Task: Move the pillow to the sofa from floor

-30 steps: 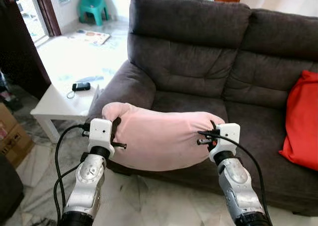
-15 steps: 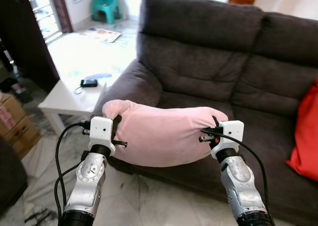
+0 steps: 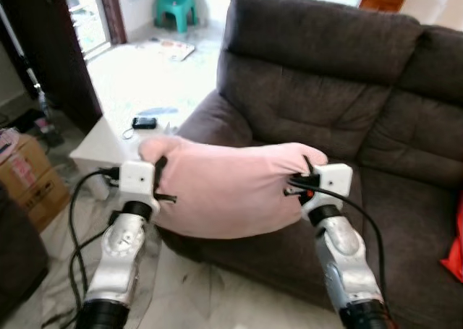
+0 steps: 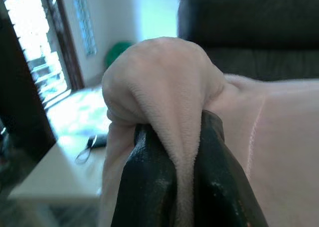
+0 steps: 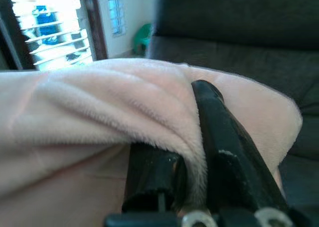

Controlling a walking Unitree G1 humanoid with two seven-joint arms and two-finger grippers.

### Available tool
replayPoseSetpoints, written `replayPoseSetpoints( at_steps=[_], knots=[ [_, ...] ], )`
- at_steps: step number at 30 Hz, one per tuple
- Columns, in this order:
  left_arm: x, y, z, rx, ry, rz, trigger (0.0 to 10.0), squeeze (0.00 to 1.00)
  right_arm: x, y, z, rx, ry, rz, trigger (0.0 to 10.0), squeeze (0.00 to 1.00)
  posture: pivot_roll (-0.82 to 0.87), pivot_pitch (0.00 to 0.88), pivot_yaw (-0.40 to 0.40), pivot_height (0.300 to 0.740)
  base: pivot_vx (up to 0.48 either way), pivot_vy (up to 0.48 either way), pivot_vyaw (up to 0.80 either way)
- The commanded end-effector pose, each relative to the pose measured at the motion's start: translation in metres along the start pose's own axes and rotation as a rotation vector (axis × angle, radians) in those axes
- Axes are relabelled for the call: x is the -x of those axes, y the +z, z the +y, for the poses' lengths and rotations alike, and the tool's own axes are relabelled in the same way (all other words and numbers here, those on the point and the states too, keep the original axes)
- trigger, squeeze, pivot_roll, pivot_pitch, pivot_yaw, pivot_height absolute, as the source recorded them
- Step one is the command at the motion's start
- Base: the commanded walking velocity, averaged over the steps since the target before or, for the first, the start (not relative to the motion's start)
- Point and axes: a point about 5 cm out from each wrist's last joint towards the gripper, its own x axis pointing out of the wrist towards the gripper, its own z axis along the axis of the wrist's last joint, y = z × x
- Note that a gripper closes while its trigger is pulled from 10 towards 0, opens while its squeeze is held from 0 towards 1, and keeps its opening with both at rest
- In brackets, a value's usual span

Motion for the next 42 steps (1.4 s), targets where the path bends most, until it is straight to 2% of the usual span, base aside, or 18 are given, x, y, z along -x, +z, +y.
replayPoseSetpoints(
  at_steps=[1, 10, 23, 42],
  knots=[
    [-0.004, 0.011, 0.002, 0.006, 0.018, -0.041, 10.0, 0.00, -0.006, 0.028, -0.007, 0.001, -0.023, -0.128, 10.0, 0.00, 0.12, 0.000, -0.109, 0.740, 0.259, 0.000, 0.00],
    [-0.012, 0.026, 0.002, 0.012, 0.016, -0.090, 10.0, 0.00, -0.010, 0.037, -0.007, -0.004, -0.022, -0.152, 10.0, 0.00, 0.12, 0.000, -0.112, 0.740, 0.263, 0.000, 0.00],
    [-0.015, 0.031, 0.004, 0.012, 0.023, -0.100, 10.0, 0.00, -0.014, 0.050, -0.003, -0.006, -0.004, -0.188, 10.0, 0.00, 0.12, 0.000, -0.115, 0.740, 0.267, 0.000, 0.00],
    [-0.014, 0.030, 0.002, 0.022, 0.020, -0.091, 10.0, 0.00, -0.013, 0.050, -0.004, -0.012, -0.007, -0.178, 10.0, 0.00, 0.12, 0.000, -0.117, 0.740, 0.278, 0.000, 0.00]
  ],
)
